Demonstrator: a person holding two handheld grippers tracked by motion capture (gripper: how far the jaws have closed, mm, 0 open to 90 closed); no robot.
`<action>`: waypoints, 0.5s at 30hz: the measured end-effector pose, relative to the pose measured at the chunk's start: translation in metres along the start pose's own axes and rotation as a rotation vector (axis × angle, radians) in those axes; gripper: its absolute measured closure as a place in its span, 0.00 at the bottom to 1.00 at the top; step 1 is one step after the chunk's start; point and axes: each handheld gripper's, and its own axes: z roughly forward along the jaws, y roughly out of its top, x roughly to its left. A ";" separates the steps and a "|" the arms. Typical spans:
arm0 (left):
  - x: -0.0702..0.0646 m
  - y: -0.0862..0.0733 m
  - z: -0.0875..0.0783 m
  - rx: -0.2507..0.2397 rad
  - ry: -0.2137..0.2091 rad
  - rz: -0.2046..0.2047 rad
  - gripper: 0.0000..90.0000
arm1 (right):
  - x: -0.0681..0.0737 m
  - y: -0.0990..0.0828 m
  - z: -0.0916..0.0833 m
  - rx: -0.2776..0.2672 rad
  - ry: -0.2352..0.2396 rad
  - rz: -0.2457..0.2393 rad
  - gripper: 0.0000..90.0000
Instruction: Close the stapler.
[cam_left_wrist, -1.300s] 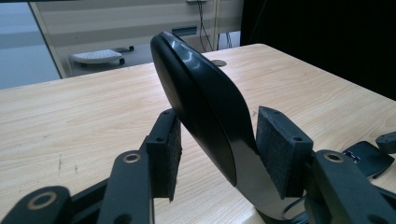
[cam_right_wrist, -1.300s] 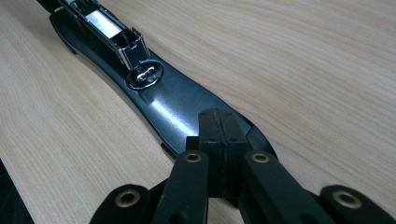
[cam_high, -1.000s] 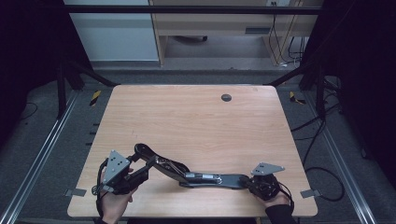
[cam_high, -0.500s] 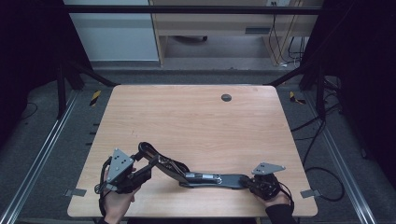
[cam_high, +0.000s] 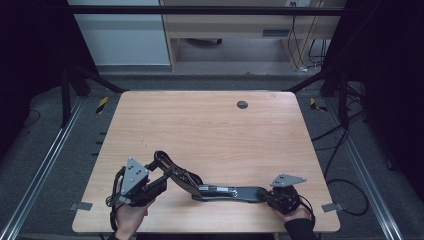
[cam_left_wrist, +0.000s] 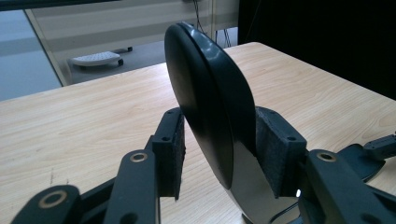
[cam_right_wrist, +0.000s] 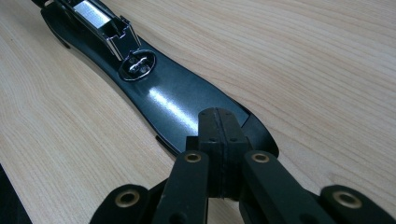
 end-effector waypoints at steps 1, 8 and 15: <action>-0.001 0.001 0.000 0.000 -0.001 0.002 0.60 | 0.000 0.000 0.000 0.000 0.000 0.000 1.00; -0.007 0.005 0.003 0.000 -0.003 0.019 0.61 | 0.000 0.000 0.000 -0.001 0.002 0.002 1.00; -0.013 0.008 0.005 0.005 0.002 0.036 0.61 | 0.000 0.000 0.000 0.001 0.002 0.004 1.00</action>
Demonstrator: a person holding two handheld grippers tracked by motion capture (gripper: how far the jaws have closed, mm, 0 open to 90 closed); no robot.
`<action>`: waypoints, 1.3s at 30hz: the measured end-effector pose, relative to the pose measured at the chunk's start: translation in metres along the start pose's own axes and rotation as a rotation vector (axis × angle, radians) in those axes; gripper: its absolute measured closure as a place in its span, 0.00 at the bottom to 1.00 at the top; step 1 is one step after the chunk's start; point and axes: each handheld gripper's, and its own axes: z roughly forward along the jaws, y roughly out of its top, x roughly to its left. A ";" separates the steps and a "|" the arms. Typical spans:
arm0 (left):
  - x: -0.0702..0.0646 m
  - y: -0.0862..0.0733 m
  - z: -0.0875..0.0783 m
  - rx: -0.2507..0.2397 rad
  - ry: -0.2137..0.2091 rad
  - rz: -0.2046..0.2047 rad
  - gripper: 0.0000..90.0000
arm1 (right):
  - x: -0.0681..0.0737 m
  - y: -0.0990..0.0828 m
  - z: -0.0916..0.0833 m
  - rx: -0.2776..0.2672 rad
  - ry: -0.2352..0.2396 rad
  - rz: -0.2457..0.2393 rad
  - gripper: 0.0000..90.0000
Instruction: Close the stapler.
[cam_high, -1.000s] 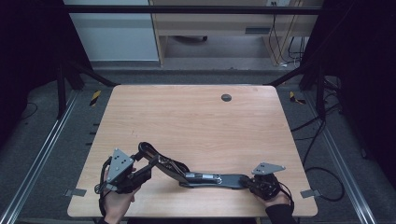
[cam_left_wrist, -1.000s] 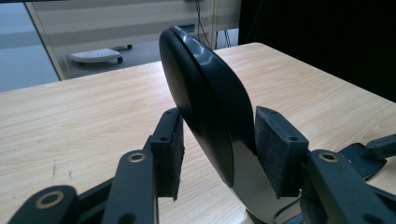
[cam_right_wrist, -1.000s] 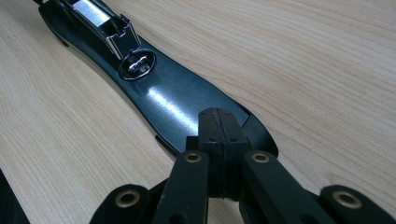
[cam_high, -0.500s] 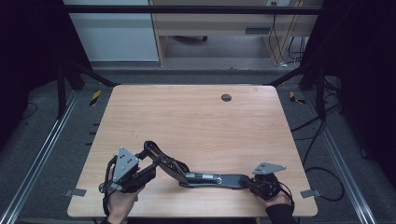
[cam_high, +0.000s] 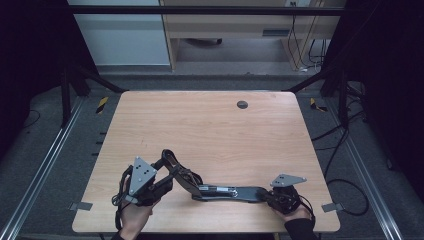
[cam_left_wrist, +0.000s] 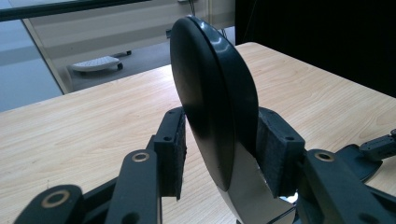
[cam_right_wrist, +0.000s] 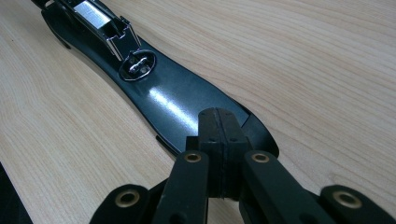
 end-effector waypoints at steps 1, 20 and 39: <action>-0.001 0.001 0.000 0.001 0.000 0.009 0.62 | 0.000 0.000 0.000 0.000 -0.002 0.001 1.00; -0.018 0.009 0.007 0.000 0.012 0.059 0.63 | 0.000 0.000 0.000 -0.001 0.002 0.002 1.00; -0.040 0.016 0.017 -0.001 0.004 0.118 0.64 | 0.000 0.000 0.000 0.001 0.005 0.007 1.00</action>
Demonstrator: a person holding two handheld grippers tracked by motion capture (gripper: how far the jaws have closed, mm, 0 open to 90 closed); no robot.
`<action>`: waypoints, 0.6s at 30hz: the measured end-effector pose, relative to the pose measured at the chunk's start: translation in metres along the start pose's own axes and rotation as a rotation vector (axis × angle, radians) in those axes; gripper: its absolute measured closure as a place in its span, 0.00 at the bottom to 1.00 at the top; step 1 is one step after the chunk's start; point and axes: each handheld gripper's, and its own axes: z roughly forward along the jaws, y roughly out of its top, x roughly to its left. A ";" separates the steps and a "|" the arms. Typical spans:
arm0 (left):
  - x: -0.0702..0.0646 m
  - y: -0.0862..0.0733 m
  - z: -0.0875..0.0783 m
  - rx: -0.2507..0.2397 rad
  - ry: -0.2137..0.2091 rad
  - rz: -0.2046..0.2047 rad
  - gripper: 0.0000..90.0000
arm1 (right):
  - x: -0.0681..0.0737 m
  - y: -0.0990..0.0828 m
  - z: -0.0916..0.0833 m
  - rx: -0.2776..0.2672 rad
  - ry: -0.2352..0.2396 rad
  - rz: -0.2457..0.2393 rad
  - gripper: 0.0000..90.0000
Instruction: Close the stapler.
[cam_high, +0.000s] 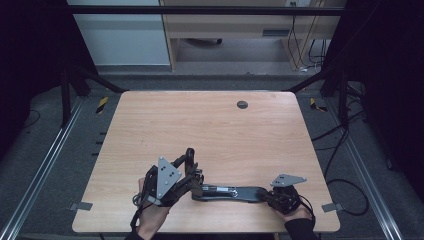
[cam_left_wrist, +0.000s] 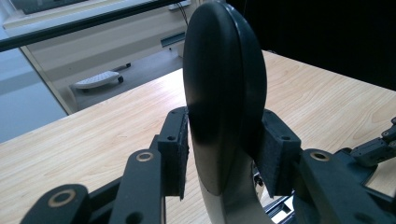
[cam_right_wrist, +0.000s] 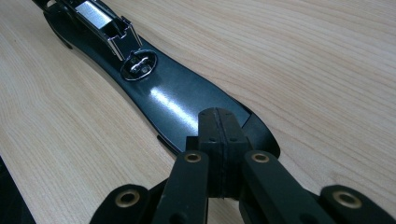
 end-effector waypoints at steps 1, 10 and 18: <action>-0.001 0.001 0.001 0.000 0.000 0.005 0.64 | 0.000 0.000 0.000 0.001 0.001 0.002 1.00; -0.012 0.005 0.006 0.008 0.013 0.041 0.65 | 0.000 0.000 0.000 0.003 -0.001 0.002 1.00; -0.017 0.007 0.008 0.012 0.019 0.057 0.65 | 0.000 0.000 0.000 -0.001 0.002 0.000 1.00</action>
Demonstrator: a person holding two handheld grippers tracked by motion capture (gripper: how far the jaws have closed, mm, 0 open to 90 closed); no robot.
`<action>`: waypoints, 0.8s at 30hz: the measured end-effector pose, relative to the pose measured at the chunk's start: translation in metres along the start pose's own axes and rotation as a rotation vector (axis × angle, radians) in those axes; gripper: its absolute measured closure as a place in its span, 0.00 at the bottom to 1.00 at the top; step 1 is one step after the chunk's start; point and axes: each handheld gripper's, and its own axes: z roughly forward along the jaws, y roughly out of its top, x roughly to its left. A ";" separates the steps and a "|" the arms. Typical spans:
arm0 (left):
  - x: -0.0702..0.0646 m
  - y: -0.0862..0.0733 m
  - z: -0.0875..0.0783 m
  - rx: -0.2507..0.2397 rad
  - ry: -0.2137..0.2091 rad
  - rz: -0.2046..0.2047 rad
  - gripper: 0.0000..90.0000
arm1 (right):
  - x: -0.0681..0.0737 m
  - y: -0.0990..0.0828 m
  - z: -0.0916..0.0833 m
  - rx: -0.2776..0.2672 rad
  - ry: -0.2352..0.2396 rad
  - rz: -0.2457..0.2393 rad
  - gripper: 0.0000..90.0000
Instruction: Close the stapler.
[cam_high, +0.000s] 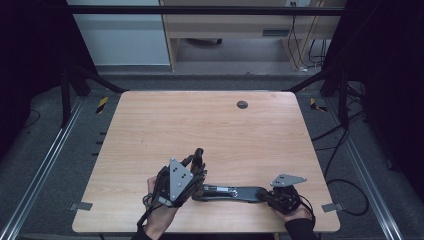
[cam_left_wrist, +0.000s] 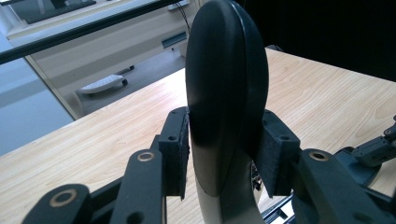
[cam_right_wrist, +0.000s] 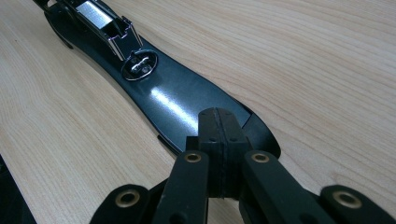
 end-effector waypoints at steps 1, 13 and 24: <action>-0.001 0.000 0.000 0.000 0.001 0.004 0.65 | 0.000 0.000 0.000 0.000 0.000 -0.001 1.00; -0.020 0.005 0.011 -0.008 0.022 0.058 0.65 | 0.000 0.000 0.000 -0.001 0.000 0.000 1.00; -0.035 0.008 0.018 -0.002 0.043 0.116 0.65 | 0.000 0.000 0.000 0.001 0.003 0.001 1.00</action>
